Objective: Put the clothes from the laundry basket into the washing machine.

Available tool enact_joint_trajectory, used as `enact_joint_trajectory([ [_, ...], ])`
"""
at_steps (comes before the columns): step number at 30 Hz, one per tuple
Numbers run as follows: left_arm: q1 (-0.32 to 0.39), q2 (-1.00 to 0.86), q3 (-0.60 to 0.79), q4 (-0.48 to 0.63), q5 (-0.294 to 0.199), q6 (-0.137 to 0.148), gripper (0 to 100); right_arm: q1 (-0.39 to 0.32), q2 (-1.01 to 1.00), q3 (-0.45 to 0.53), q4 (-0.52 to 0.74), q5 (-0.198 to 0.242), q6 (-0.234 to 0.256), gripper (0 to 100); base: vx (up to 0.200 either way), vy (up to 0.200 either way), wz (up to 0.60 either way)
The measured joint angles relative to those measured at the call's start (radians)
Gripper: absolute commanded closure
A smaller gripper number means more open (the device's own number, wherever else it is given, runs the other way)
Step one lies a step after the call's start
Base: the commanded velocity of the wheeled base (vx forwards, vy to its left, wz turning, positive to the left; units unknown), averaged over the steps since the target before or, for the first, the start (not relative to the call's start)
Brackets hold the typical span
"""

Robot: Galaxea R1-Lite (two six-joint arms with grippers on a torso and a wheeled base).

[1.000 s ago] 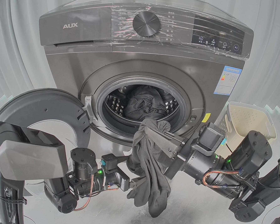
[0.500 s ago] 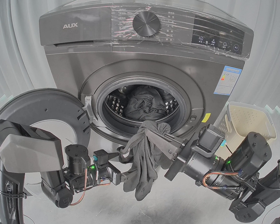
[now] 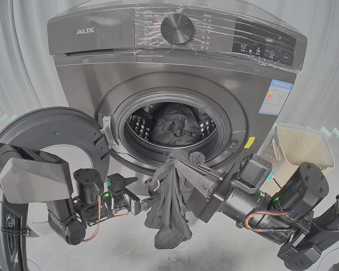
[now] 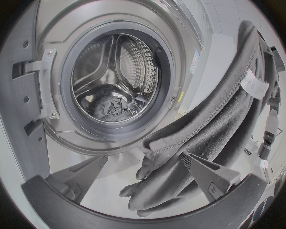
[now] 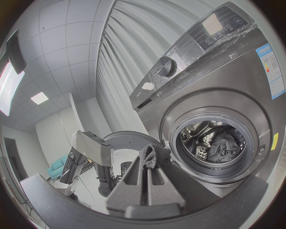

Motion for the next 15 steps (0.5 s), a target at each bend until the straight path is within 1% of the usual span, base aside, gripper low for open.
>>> enact_joint_trajectory([
  [8,0.026,0.042,-0.06,-0.001,-0.001,0.001,0,0.015,0.0,0.0,0.0,-0.002,-0.001,100,0.0,0.0,0.0],
  [15,0.03,0.113,-0.14,0.0,-0.018,0.008,0,0.033,0.0,-0.001,-0.001,-0.006,-0.004,100,0.0,0.0,0.0],
])
